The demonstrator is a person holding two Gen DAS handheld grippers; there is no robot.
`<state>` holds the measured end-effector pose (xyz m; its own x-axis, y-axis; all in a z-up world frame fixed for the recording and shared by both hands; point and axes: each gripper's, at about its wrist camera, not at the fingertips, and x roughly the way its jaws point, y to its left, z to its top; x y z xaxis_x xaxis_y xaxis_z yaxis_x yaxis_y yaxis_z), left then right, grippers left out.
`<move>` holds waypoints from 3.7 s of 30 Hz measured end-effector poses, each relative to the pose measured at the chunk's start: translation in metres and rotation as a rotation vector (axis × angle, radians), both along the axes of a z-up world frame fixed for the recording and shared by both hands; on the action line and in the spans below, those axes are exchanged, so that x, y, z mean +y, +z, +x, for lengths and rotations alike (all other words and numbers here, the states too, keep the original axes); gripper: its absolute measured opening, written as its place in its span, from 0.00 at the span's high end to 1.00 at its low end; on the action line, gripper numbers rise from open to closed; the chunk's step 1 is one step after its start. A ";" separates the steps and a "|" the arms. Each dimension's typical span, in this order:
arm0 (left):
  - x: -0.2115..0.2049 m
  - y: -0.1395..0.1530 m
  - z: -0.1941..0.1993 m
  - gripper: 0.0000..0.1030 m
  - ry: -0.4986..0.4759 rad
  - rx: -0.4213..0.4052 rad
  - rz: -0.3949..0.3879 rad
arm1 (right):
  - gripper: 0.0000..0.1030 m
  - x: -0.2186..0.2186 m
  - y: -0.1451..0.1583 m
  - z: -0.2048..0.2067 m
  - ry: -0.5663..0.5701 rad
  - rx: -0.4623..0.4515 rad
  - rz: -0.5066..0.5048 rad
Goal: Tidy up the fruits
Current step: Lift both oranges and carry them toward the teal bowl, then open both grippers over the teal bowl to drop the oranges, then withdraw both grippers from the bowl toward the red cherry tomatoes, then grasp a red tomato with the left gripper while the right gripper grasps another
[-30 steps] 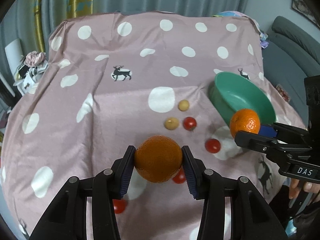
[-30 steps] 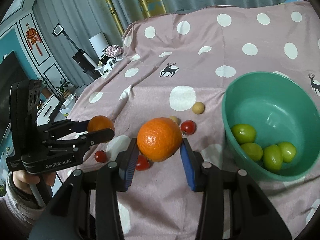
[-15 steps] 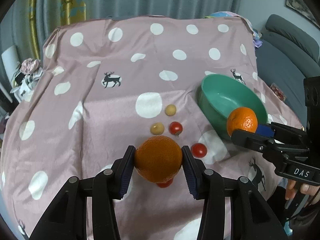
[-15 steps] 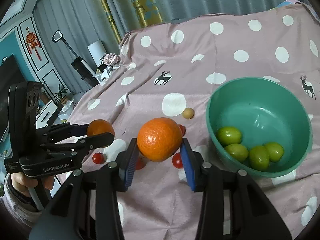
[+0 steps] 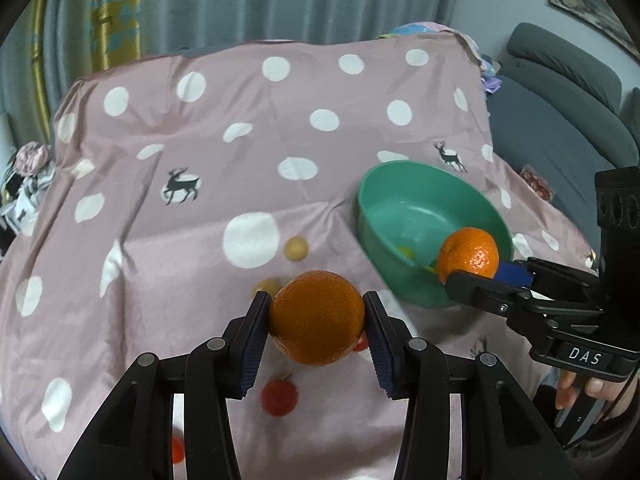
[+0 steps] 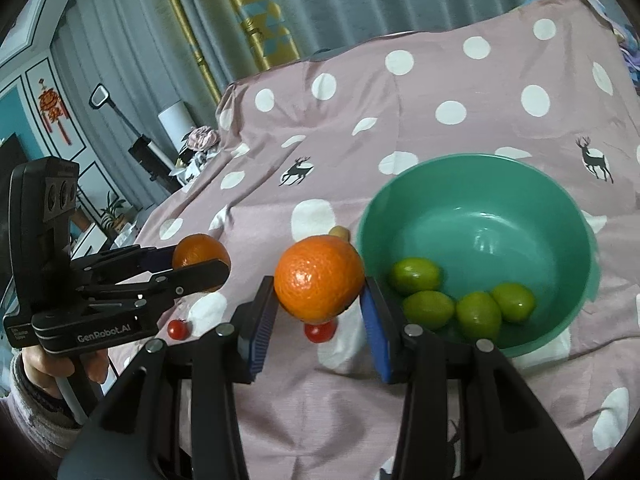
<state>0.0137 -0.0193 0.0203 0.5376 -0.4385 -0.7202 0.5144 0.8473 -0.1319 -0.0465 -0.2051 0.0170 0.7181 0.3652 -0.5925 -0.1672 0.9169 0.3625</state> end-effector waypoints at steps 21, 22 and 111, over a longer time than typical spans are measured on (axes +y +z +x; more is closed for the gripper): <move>-0.106 0.005 0.023 0.55 -0.201 -0.030 0.031 | 0.59 -0.082 -0.011 -0.004 -0.201 0.014 0.039; -0.110 0.003 0.024 0.55 -0.207 -0.030 0.038 | 0.59 -0.084 -0.011 -0.002 -0.203 0.017 0.031; 0.045 -0.060 -0.021 0.24 0.021 0.134 0.077 | 0.37 0.057 -0.042 0.003 0.166 0.154 -0.115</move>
<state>-0.0077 0.0253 -0.0393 0.4430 -0.3685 -0.8173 0.4782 0.8682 -0.1322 -0.0440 -0.1484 -0.0251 0.5518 0.3943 -0.7349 -0.2700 0.9182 0.2898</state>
